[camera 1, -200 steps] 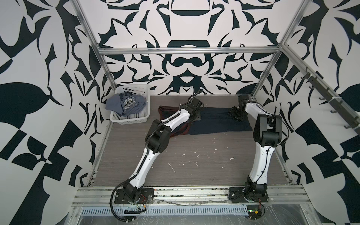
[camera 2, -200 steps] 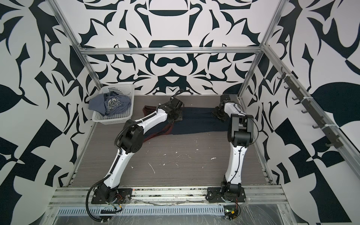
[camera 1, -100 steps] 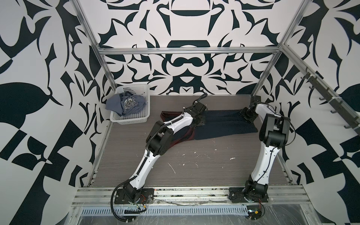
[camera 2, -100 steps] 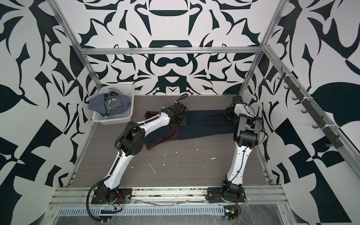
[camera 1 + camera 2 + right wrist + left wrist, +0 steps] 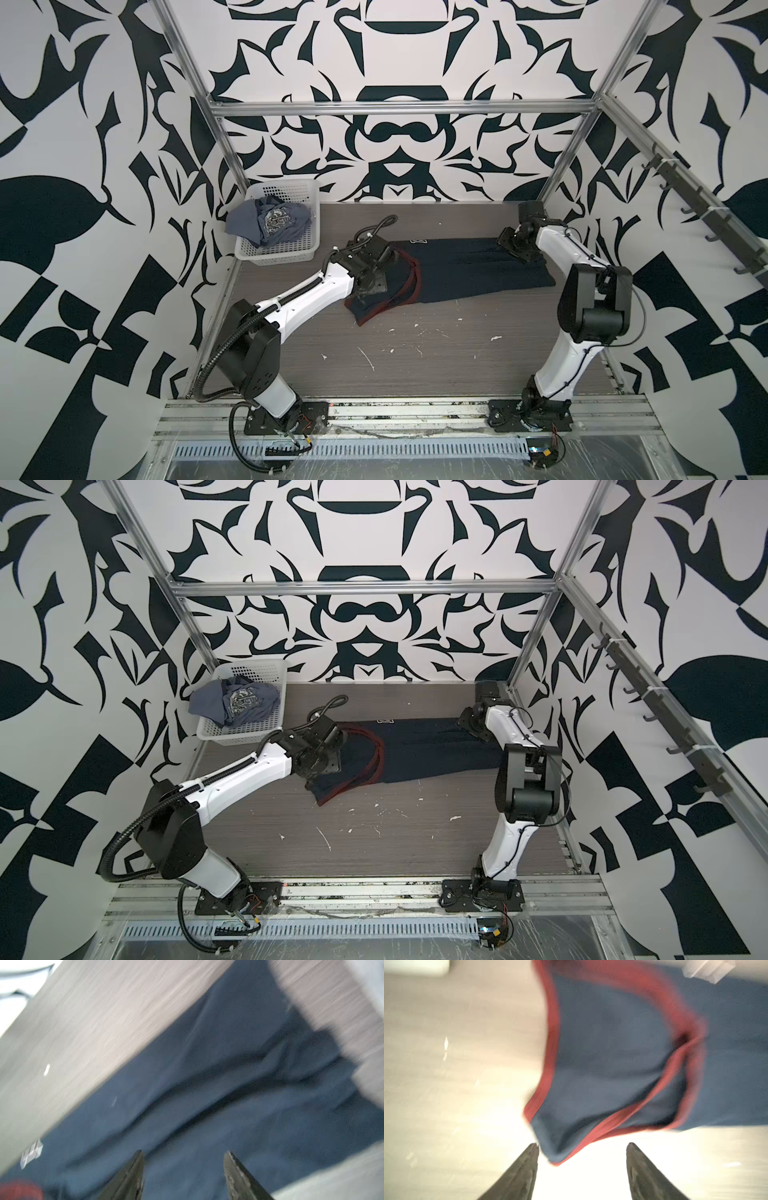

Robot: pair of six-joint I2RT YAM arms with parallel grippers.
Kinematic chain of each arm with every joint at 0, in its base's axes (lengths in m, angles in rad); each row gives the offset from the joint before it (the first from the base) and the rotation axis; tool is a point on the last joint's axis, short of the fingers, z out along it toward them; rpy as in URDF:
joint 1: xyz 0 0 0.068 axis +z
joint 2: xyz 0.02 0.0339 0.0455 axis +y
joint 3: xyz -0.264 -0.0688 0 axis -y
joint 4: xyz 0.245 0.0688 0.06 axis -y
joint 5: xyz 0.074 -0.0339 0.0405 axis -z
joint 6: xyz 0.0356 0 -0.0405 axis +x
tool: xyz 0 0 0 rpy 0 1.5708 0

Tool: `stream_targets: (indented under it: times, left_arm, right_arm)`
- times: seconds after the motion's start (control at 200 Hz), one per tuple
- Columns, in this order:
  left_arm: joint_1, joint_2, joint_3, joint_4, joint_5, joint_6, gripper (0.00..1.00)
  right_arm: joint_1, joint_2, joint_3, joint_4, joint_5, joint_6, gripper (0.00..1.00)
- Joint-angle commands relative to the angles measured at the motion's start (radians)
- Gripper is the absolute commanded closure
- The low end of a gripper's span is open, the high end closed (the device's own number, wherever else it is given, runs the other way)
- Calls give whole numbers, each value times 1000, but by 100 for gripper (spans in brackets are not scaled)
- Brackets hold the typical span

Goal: Fold and stack tank tops
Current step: Move the tank top to the center of the table.

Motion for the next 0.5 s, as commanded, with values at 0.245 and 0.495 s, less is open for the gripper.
stream_targets:
  times: [0.245, 0.495]
  left_arm:
    - [-80, 105, -119, -65, 42, -54, 36]
    - [-80, 208, -79, -110, -63, -70, 42]
  right_arm:
    - [48, -149, -205, 74, -30, 18, 34]
    - [50, -159, -210, 80, -44, 21, 34]
